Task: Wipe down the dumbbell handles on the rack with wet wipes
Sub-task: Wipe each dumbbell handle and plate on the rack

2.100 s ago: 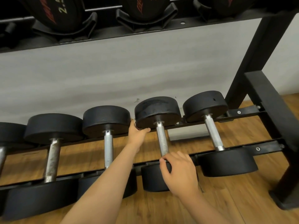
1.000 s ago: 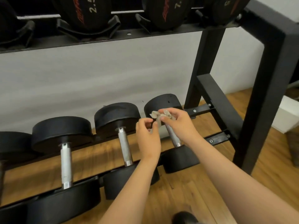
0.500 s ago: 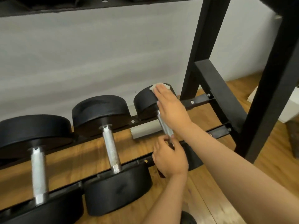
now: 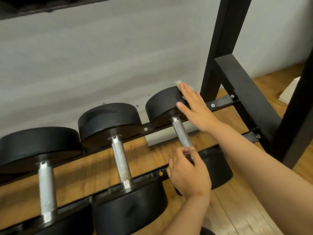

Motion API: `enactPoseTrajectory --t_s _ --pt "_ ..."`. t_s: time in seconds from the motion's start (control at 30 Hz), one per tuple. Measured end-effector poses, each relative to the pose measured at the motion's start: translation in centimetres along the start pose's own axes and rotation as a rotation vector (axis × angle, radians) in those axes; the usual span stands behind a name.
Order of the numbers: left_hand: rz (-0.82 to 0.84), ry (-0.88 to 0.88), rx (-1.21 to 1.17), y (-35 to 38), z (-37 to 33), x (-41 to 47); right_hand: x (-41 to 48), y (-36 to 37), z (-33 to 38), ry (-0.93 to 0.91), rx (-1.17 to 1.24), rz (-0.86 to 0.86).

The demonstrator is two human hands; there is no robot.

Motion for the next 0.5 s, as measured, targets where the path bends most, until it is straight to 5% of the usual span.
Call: enactPoseTrajectory --t_s 0.23,0.5 --pt "0.026 0.170 0.199 0.6 -0.7 0.8 -2.7 0.4 -2.4 0.020 0.242 0.065" --pt "-0.050 0.270 0.152 0.5 -1.1 0.7 -3.0 1.1 -5.1 0.129 0.437 0.031"
Point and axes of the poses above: each hand's wrist, its own x-axis towards the middle knuckle, its own y-axis out of the palm, z = x × y, the point moved 7 cm from there along x, towards the middle knuckle, and after that the axes turned 5 degrees about x, right-handed, at the moved point
